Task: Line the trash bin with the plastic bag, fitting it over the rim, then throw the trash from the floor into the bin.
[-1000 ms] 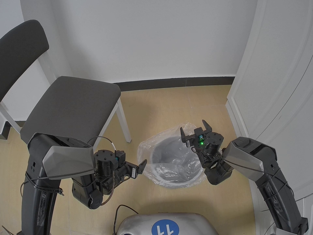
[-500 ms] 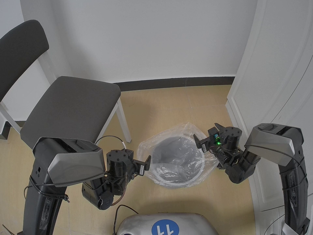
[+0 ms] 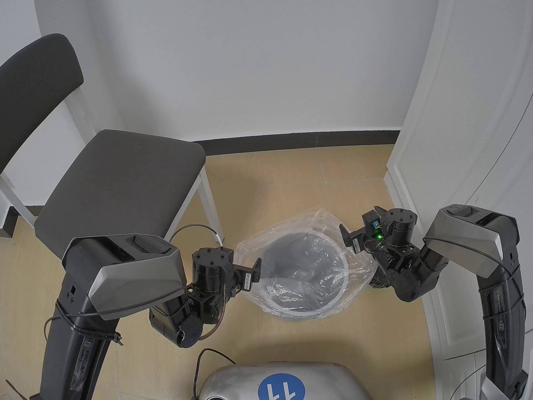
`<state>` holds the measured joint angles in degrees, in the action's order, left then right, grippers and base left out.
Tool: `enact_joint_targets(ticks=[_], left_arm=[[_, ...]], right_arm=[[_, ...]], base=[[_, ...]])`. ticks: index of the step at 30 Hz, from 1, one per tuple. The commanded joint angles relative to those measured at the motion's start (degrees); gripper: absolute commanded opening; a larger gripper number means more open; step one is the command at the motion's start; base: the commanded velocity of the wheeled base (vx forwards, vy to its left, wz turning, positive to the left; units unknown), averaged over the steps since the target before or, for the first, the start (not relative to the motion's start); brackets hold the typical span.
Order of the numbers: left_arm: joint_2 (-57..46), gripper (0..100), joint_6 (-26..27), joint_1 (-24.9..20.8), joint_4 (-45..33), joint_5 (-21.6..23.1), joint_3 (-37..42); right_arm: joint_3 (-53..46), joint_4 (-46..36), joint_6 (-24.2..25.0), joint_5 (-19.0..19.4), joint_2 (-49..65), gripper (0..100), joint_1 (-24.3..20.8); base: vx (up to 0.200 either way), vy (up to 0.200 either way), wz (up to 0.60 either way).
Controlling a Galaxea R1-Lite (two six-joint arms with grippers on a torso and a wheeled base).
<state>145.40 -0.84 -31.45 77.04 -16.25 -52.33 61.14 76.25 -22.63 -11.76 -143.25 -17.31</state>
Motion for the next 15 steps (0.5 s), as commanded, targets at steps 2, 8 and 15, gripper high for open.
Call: enact_joint_targets(ticks=[2,8,15], left_arm=[[2.79,100,-1.71,2.45,-0.76,-0.01,-4.71],[3.58,100,-3.99,2.98,-3.04,-0.01,-6.99],[5.60,100,-5.40,4.38,-3.22,-0.01,-10.42]], right_arm=[[1.35,-0.05,-0.05,-0.01,-2.12,100,0.35],[4.87,-0.05,0.04,-0.28,-4.93,100,0.35],[10.50,-0.05,0.04,-2.03,-9.24,100,0.17]], base=[[0.000,0.000,0.00],[0.000,0.000,0.00],[0.000,0.000,0.00]])
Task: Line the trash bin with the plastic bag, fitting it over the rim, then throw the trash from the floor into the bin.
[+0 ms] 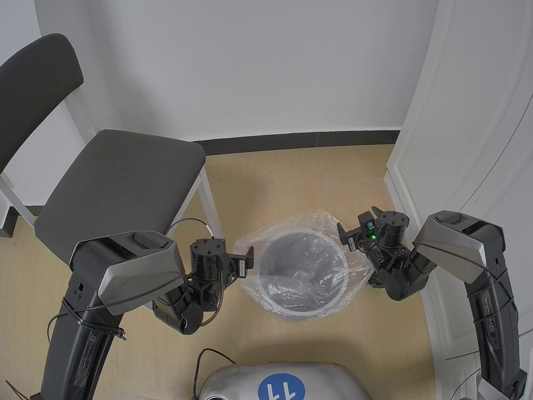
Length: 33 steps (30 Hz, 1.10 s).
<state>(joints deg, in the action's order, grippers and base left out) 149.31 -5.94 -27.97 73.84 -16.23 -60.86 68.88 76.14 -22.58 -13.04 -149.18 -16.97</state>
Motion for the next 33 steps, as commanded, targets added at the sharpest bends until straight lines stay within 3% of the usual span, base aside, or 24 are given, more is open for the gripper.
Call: enact_joint_targets(ticks=[1,6,7,10,27,33], left_arm=[[1.77,100,-0.39,0.98,-0.01,-0.03,-2.16],[2.30,100,-1.71,1.07,-0.10,-0.03,-2.95],[2.74,100,-1.80,1.16,-0.10,-0.03,-3.48],[3.18,100,-1.80,1.51,-0.10,-0.03,-3.83],[6.78,100,-3.03,2.56,-3.09,-0.03,-7.61],[4.94,100,-3.20,3.18,-9.33,-0.56,-6.21]], right_arm=[[3.37,0.06,-0.01,-0.93,-3.67,100,-0.08],[7.85,-2.31,0.43,-2.07,-6.30,100,-0.17],[10.14,-3.54,0.60,-4.18,-7.62,100,-0.08],[13.04,-4.16,0.87,-5.15,-9.38,100,0.01],[18.40,-9.26,4.03,-5.50,-12.54,100,0.80],[18.84,-11.81,6.23,-5.50,-12.89,100,0.45]], base=[[0.000,0.000,0.00],[0.000,0.000,0.00],[0.000,0.000,0.00],[0.000,0.000,0.00],[0.000,0.000,0.00],[0.000,0.000,0.00]])
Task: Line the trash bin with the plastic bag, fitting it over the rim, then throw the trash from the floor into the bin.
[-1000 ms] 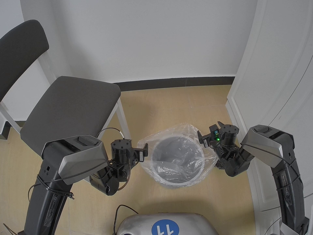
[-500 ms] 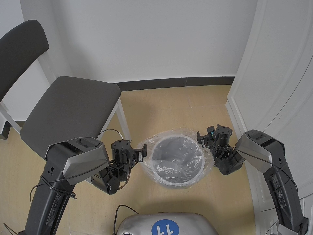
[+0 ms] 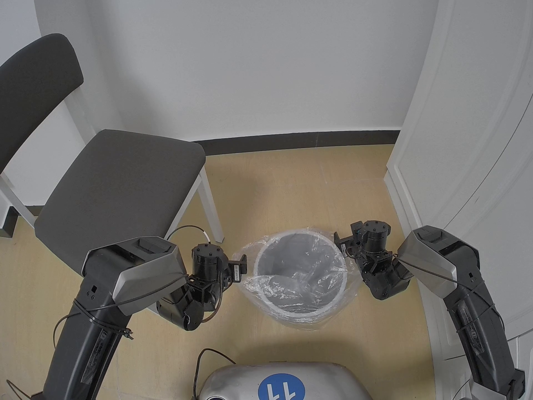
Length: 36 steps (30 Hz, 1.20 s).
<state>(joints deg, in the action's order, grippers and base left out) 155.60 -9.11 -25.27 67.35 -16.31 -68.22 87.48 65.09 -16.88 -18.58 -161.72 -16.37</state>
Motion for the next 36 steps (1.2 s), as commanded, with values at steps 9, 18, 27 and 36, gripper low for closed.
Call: enact_joint_targets(ticks=[9,18,27,36], left_arm=[[-4.34,100,-0.03,0.40,-10.40,-1.27,3.71],[-6.89,100,0.05,-0.13,-8.03,-1.44,7.22],[-12.95,100,2.43,-3.38,-8.20,-0.12,16.10],[-8.47,100,3.31,-2.68,-8.55,0.84,14.61]], right_arm=[[0.50,-4.18,0.54,-3.75,0.00,100,-0.15],[-2.84,-4.09,2.56,-3.83,5.28,100,0.29],[-16.73,-7.43,3.17,-0.76,18.02,100,2.13],[-28.07,-18.15,1.42,12.07,22.33,100,3.54]], base=[[0.000,0.000,0.00],[0.000,0.000,0.00],[0.000,0.000,0.00],[0.000,0.000,0.00]])
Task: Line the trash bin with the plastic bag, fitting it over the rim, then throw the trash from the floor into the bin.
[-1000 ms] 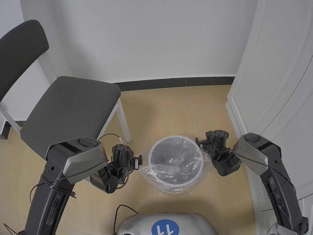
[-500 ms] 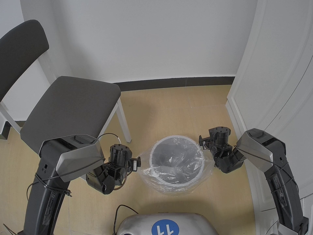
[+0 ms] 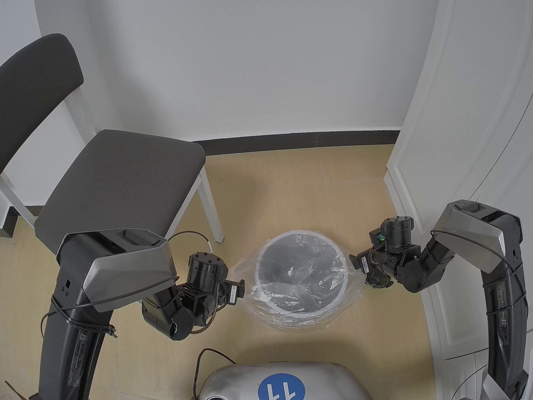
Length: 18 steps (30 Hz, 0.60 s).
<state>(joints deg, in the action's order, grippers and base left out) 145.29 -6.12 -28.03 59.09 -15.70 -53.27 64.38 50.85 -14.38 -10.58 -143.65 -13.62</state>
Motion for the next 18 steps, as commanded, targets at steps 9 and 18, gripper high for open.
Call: enact_joint_targets(ticks=[9,18], left_arm=[[1.93,100,0.32,1.92,-5.65,2.34,-3.94],[3.34,100,1.73,5.17,-18.66,9.72,-15.98]], right_arm=[[-3.47,-12.35,-1.52,4.96,2.24,100,0.52],[2.68,-13.58,-1.26,4.78,-2.42,100,1.93]], base=[[0.000,0.000,0.00],[0.000,0.000,0.00]])
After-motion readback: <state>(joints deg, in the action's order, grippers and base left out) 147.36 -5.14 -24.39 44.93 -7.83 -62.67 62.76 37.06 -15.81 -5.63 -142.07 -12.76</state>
